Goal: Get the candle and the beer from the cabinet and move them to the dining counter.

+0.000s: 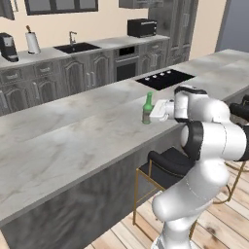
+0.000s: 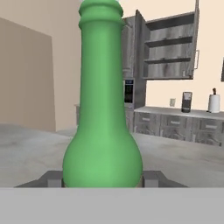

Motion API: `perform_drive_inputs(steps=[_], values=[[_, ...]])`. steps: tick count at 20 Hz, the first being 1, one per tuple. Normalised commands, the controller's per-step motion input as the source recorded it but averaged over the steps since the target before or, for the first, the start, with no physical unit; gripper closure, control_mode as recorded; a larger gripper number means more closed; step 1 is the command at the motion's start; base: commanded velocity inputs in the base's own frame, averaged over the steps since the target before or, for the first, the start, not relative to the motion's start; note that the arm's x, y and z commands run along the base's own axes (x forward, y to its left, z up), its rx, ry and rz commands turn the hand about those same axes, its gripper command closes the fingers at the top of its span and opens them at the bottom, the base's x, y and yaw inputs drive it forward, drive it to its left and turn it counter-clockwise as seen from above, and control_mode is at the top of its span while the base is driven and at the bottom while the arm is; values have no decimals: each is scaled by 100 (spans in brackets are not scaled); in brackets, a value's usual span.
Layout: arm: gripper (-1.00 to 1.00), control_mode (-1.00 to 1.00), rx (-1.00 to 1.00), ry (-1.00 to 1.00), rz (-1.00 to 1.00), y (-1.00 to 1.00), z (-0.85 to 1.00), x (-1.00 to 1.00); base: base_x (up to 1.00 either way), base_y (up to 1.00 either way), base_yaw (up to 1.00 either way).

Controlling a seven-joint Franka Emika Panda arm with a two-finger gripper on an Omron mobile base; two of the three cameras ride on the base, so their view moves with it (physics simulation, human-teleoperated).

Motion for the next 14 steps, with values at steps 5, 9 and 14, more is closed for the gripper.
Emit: perform_drive_inputs(steps=[5, 9, 14], values=[[100, -100, -1, 1, 0, 2, -16, 31, 0, 0, 0], [100, -100, 0, 0, 0, 8, -18, 38, 0, 0, 0], [100, -100, 0, 0, 0, 4, -17, 34, 0, 0, 0]])
